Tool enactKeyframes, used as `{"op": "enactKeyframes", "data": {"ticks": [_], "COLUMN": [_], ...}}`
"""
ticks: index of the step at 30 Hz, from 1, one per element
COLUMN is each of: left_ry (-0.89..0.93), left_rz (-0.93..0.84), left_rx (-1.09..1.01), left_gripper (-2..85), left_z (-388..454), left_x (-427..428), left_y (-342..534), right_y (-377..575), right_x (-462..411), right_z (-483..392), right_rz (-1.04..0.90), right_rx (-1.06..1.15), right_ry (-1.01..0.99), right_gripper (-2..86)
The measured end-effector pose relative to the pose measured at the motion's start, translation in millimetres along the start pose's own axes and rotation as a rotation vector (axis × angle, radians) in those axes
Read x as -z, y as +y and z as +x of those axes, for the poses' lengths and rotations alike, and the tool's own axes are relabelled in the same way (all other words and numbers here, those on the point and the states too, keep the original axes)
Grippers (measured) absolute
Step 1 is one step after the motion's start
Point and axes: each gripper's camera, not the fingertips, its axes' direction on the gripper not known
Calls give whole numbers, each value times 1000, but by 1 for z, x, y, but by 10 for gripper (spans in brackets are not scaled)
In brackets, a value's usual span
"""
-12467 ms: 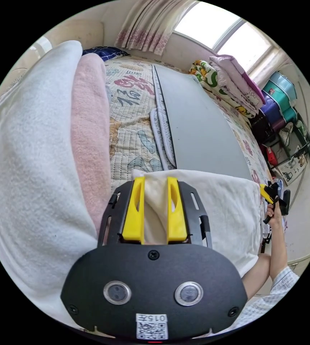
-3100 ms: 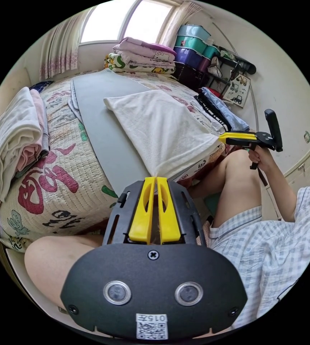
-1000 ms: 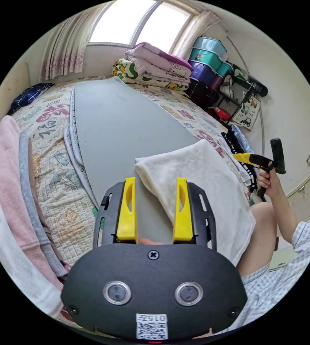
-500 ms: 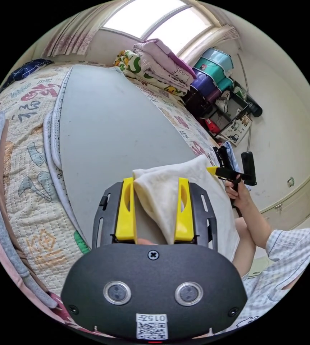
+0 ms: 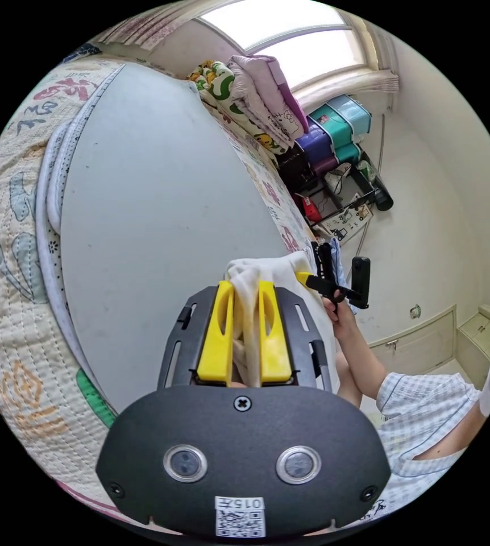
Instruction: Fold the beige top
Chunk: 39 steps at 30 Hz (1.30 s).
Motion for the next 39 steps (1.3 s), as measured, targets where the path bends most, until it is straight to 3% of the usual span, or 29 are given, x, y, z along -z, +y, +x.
{"op": "enactKeyframes", "data": {"ticks": [12, 20, 30, 39], "left_ry": [-59, -85, -80, -16], "left_rz": [41, 59, 156, 434], "left_rx": [-13, -18, -102, -283], "left_gripper": [57, 55, 48, 33], "left_z": [10, 23, 69, 177], "left_x": [19, 35, 87, 233], "left_y": [10, 23, 55, 147], "right_y": [40, 93, 179, 287], "right_x": [-55, -111, -118, -73], "right_z": [13, -5, 23, -1], "right_rz": [18, 37, 219, 416], "right_rx": [28, 224, 256, 410], "right_ry": [27, 278, 130, -123], "right_gripper": [92, 88, 80, 75]}}
